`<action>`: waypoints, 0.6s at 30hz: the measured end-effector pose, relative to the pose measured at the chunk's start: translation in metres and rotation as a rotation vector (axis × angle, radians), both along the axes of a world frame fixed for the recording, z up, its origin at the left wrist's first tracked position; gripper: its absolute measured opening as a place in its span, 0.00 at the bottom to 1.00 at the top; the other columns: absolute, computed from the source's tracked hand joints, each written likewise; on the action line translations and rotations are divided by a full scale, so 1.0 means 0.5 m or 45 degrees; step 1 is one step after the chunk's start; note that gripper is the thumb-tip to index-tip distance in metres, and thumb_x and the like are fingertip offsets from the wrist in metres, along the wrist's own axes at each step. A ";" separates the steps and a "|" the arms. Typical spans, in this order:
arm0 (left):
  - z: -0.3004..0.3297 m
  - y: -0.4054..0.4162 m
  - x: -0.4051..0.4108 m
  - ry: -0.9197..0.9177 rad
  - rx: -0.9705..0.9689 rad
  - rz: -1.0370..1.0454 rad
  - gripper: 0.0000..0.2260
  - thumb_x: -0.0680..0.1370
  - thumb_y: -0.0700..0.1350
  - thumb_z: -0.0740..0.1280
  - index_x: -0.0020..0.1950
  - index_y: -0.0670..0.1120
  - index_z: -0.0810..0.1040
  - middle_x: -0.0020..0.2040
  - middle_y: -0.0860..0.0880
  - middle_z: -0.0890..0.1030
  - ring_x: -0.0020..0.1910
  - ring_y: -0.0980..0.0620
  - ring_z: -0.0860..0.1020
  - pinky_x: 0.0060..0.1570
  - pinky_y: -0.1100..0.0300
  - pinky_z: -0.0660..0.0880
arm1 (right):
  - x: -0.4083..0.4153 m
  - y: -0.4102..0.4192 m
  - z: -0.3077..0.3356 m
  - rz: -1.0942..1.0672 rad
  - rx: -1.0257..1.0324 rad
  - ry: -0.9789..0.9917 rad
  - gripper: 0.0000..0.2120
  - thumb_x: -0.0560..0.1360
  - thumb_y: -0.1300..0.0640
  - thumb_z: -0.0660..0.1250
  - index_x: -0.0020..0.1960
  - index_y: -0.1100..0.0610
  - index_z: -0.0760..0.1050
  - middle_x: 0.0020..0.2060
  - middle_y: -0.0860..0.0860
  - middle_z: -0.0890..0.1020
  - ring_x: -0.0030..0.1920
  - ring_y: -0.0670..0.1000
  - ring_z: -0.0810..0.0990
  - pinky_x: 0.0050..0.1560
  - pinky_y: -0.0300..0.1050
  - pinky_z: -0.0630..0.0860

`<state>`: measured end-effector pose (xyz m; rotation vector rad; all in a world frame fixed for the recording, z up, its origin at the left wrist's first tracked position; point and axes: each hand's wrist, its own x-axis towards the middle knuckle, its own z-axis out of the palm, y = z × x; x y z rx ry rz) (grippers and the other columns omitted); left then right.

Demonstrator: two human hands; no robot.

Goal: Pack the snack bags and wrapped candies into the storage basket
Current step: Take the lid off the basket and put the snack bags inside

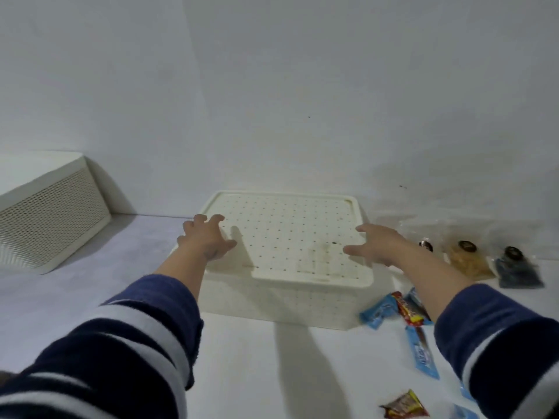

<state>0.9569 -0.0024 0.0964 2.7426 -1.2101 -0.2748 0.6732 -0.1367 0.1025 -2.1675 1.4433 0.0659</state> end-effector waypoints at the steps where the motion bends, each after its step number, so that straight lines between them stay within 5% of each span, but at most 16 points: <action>1: -0.006 0.004 0.019 0.018 0.037 0.015 0.35 0.73 0.61 0.68 0.76 0.55 0.56 0.76 0.45 0.56 0.73 0.40 0.56 0.67 0.43 0.62 | 0.008 0.001 -0.004 -0.022 -0.025 -0.010 0.38 0.74 0.40 0.67 0.78 0.53 0.56 0.75 0.53 0.62 0.72 0.57 0.66 0.68 0.50 0.69; 6: -0.028 -0.001 0.079 0.125 0.090 0.015 0.49 0.64 0.70 0.70 0.77 0.53 0.52 0.74 0.44 0.59 0.71 0.40 0.59 0.67 0.42 0.64 | 0.041 -0.002 -0.019 -0.102 -0.041 0.100 0.46 0.68 0.33 0.68 0.77 0.55 0.58 0.76 0.55 0.61 0.73 0.58 0.65 0.71 0.51 0.65; 10: -0.034 -0.005 0.099 0.238 0.088 0.031 0.50 0.62 0.70 0.71 0.77 0.52 0.54 0.73 0.43 0.60 0.71 0.40 0.60 0.68 0.44 0.64 | 0.060 -0.004 -0.033 -0.153 -0.062 0.204 0.49 0.66 0.30 0.67 0.77 0.56 0.58 0.74 0.56 0.62 0.72 0.57 0.66 0.70 0.51 0.66; 18: -0.017 0.001 0.097 0.411 -0.195 0.103 0.50 0.59 0.64 0.78 0.75 0.56 0.59 0.72 0.42 0.62 0.72 0.39 0.58 0.70 0.43 0.62 | 0.062 0.017 -0.029 -0.418 -0.076 -0.098 0.45 0.66 0.40 0.75 0.76 0.52 0.60 0.74 0.55 0.59 0.74 0.62 0.57 0.73 0.55 0.59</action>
